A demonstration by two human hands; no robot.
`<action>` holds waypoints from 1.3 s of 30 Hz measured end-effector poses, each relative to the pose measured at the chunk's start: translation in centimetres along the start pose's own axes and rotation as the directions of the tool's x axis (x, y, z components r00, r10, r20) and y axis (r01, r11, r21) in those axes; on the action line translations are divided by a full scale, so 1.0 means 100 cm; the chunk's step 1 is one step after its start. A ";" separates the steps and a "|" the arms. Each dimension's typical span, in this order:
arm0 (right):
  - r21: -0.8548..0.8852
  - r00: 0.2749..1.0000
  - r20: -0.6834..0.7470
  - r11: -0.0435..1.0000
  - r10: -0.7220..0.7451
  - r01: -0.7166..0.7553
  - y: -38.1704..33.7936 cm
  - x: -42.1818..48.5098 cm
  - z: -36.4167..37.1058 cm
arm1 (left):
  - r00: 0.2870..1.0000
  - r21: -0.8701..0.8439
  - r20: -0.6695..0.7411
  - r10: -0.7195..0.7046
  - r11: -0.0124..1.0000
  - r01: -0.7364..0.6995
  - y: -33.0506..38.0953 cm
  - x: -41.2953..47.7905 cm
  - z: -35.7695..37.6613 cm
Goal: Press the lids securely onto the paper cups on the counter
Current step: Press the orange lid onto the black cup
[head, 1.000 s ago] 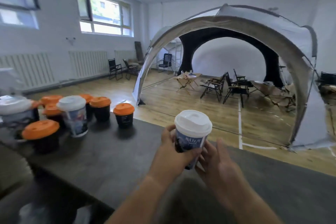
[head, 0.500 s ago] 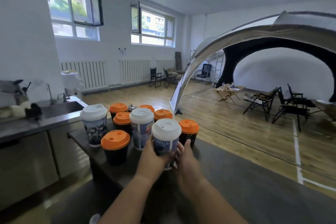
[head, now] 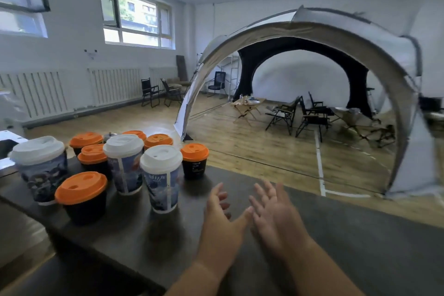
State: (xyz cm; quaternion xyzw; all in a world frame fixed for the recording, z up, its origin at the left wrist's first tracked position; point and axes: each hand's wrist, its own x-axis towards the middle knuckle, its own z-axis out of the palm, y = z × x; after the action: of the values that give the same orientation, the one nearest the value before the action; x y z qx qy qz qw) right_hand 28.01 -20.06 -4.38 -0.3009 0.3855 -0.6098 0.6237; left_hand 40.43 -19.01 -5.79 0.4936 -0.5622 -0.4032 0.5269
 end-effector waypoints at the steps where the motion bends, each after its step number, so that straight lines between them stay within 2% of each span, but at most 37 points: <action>1: 0.017 0.998 -0.033 0.999 -0.051 0.051 -0.015 -0.011 -0.018 | 0.996 -0.031 0.085 0.009 0.999 -0.007 0.008 0.000 0.021; 3: 0.027 0.980 -0.138 0.988 -0.144 0.149 -0.048 -0.035 -0.058 | 0.969 -0.082 0.245 0.040 0.996 -0.020 0.027 -0.003 0.065; 5: 0.021 0.937 -0.261 0.969 -0.232 0.246 -0.081 -0.066 -0.103 | 0.905 -0.083 0.419 0.073 0.996 -0.042 0.046 -0.012 0.113; 7: 0.003 0.855 -0.406 0.935 -0.323 0.354 -0.114 -0.108 -0.149 | 0.788 -0.077 0.609 0.092 0.995 -0.057 0.065 -0.032 0.166; 10: -0.032 0.682 -0.600 0.865 -0.417 0.501 -0.158 -0.191 -0.215 | 0.549 -0.084 0.828 0.112 0.993 -0.077 0.096 -0.087 0.246; 13: -0.104 0.506 -0.723 0.798 -0.470 0.593 -0.194 -0.277 -0.271 | 0.365 -0.101 0.923 0.120 0.992 -0.072 0.124 -0.153 0.313; 17: -0.239 0.298 -0.821 0.768 -0.486 0.594 -0.226 -0.373 -0.346 | 0.204 -0.095 0.973 0.103 0.994 -0.051 0.154 -0.236 0.395; 19: -0.268 0.233 -0.850 0.768 -0.472 0.581 -0.237 -0.411 -0.384 | 0.138 -0.071 0.988 0.075 0.997 -0.035 0.165 -0.275 0.439; 22: -0.275 0.194 -0.879 0.796 -0.435 0.540 -0.255 -0.453 -0.438 | 0.083 -0.023 0.996 0.025 0.999 -0.032 0.178 -0.329 0.503; 25: -0.330 0.122 -0.892 0.810 -0.436 0.484 -0.285 -0.484 -0.489 | 0.070 -0.005 0.998 0.009 0.999 -0.054 0.196 -0.372 0.569; 28: -0.482 -0.021 -0.861 0.801 -0.509 0.356 -0.323 -0.508 -0.540 | 0.138 -0.052 0.988 0.063 0.995 -0.083 0.215 -0.402 0.640; 30: -0.594 -0.148 -0.804 0.775 -0.576 0.215 -0.348 -0.525 -0.580 | 0.229 -0.115 0.958 0.173 0.962 -0.247 0.222 -0.417 0.683; 32: -0.665 -0.246 -0.729 0.746 -0.639 0.035 -0.373 -0.542 -0.619 | 0.272 -0.163 0.916 0.294 0.894 -0.417 0.227 -0.429 0.719; 34: -0.664 -0.255 -0.675 0.720 -0.693 -0.199 -0.397 -0.556 -0.647 | 0.246 -0.200 0.896 0.370 0.830 -0.521 0.230 -0.438 0.744; 35: -0.645 -0.218 -0.667 0.699 -0.712 -0.309 -0.408 -0.561 -0.661 | 0.213 -0.209 0.895 0.391 0.792 -0.574 0.231 -0.442 0.754; 37: -0.597 -0.092 -0.701 0.653 -0.707 -0.467 -0.423 -0.563 -0.676 | 0.136 -0.197 0.911 0.389 0.701 -0.685 0.231 -0.447 0.771; 39: -0.588 0.001 -0.726 0.619 -0.688 -0.521 -0.430 -0.560 -0.689 | 0.068 -0.204 0.927 0.369 0.647 -0.735 0.230 -0.452 0.781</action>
State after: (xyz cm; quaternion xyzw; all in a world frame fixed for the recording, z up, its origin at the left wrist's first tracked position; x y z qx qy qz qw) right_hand -50.80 38.86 2.43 -0.0371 0.8947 -0.4348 -0.0953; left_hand -41.89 24.36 -1.51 -0.0072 -0.9536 -0.2690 0.1352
